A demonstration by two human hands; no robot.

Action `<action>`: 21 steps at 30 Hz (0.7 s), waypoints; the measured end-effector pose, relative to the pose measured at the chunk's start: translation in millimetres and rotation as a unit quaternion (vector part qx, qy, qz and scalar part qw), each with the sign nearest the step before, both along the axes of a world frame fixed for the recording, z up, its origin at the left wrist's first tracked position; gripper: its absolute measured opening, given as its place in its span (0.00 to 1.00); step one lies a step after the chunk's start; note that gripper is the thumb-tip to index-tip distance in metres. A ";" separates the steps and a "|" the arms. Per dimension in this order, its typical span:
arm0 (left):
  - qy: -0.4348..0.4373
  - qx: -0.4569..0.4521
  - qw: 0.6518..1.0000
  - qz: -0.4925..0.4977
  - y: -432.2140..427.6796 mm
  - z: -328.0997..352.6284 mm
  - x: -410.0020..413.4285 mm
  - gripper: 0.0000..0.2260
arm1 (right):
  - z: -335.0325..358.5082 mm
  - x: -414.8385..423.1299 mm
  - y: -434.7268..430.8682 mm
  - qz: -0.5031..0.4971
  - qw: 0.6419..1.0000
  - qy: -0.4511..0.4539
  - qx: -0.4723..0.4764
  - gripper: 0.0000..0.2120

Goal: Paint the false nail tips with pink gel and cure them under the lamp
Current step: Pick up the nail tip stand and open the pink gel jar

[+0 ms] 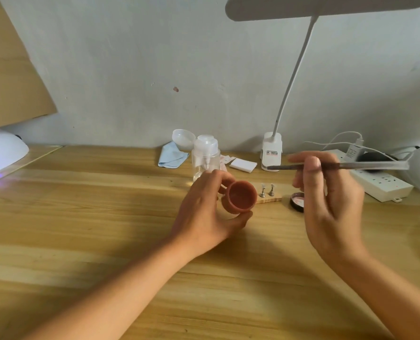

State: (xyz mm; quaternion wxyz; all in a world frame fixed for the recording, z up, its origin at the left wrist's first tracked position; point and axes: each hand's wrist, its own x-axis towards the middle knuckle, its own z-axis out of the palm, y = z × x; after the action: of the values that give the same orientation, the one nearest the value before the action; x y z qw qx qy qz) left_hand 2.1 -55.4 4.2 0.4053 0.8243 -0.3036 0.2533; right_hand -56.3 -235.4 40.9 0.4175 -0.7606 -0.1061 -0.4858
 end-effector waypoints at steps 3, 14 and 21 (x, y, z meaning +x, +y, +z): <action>0.014 0.008 1.000 0.020 -0.1 0.5 1.6 0.24 | -5.4 -6.1 8.6 0.078 0.997 -0.025 0.005 0.06; 0.008 -0.005 1.000 0.024 -1.0 -0.8 1.3 0.23 | -27.7 0.8 12.8 -0.005 0.982 0.014 -0.187 0.08; 0.004 0.002 0.999 0.034 -0.8 -2.7 4.4 0.23 | -33.4 5.2 15.7 -0.009 0.980 -0.013 -0.201 0.06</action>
State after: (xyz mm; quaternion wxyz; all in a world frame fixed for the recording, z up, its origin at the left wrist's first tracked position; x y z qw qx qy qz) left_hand 6.5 -56.1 1.5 0.3959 0.8359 -0.2747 0.2630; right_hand -51.1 -219.6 7.5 0.2505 -0.8236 -0.1995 -0.4682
